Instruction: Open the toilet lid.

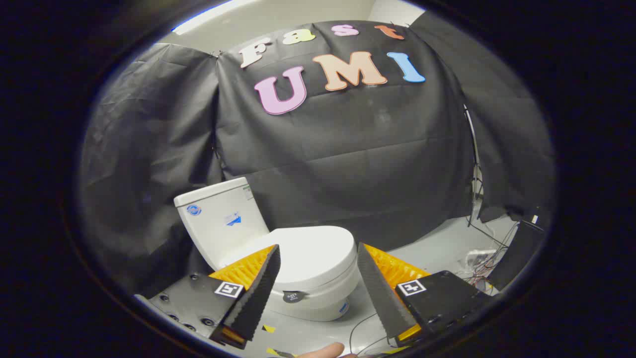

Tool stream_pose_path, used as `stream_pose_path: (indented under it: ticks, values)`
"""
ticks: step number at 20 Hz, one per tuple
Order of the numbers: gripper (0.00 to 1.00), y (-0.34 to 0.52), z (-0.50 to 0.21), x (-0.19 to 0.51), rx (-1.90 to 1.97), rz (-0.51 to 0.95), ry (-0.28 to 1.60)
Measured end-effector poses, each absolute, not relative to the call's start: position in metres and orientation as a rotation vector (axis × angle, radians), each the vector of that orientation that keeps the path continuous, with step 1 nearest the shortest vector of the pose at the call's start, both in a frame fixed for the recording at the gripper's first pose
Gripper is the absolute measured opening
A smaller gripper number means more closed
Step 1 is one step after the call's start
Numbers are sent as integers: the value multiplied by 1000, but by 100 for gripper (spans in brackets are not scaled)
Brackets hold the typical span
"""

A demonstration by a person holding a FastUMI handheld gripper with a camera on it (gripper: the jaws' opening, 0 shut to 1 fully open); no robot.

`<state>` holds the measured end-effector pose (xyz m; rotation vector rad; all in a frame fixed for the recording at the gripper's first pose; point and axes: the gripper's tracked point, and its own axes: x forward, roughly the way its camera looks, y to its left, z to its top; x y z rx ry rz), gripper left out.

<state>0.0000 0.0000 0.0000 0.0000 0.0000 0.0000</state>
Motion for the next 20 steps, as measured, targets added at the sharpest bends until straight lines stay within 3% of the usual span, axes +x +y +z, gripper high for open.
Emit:
stream_pose_path:
  ticks: [20]
  values:
    - [96, 4, -15, 7, -5, 10, 36]
